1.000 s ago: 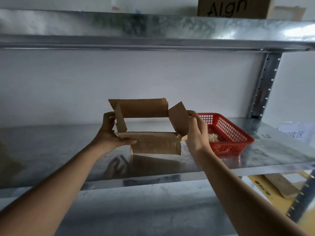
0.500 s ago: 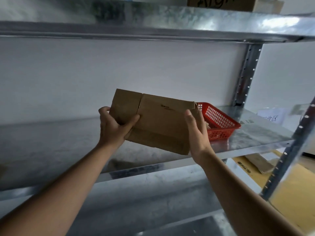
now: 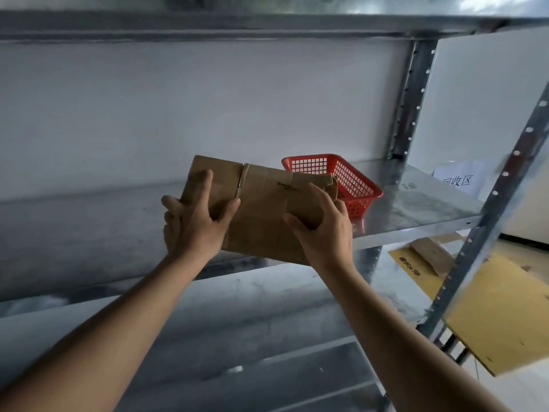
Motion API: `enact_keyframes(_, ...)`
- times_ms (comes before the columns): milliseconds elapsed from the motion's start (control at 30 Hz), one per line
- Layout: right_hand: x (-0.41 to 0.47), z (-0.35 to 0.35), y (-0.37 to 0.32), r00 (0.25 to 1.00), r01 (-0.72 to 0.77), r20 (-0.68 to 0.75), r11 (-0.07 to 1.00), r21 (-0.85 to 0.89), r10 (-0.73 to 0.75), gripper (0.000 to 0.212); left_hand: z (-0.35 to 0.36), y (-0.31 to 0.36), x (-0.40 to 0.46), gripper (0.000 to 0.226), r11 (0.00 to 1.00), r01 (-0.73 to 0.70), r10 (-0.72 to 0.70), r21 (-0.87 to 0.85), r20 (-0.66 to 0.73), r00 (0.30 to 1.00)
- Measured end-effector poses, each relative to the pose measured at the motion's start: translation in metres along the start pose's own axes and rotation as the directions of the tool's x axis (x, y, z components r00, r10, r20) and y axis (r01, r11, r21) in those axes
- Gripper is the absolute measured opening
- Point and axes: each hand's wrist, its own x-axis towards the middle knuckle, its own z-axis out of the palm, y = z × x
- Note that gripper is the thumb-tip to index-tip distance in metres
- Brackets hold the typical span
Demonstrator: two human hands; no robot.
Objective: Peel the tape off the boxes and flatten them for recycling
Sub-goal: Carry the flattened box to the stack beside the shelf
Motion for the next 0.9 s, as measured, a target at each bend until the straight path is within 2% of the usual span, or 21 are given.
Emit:
enact_keyframes(133,-0.012,-0.016,0.020,0.999,-0.019,-0.026,0.999,0.048,0.020,0.086,0.007,0.004,-0.023,0.073,0.997,-0.047,0.045,0.057,0.039,0.998)
enact_keyframes(300,-0.033,-0.046,0.032,0.997,-0.050,-0.045,0.994,0.102,0.055,0.094,0.012,0.016,-0.055,0.073,0.991,-0.101,0.097,0.082,0.059,0.994)
enact_keyframes(533,-0.089,-0.104,0.051,0.976,-0.182,-0.102,0.977,0.115,0.194,0.103,0.023,0.032,-0.108,0.076,0.969,-0.240,0.226,0.052,0.193,0.955)
enact_keyframes(733,-0.144,-0.168,0.075,0.948,-0.280,-0.131,0.955,0.093,0.291,0.105,0.043,0.059,-0.168,0.066,0.870,-0.487,0.488,-0.074,0.274,0.829)
enact_keyframes(900,-0.184,-0.237,0.110,0.918,-0.344,-0.211,0.939,-0.004,0.336,0.102,0.063,0.109,-0.223,0.063,0.753,-0.637,0.647,-0.167,0.367,0.669)
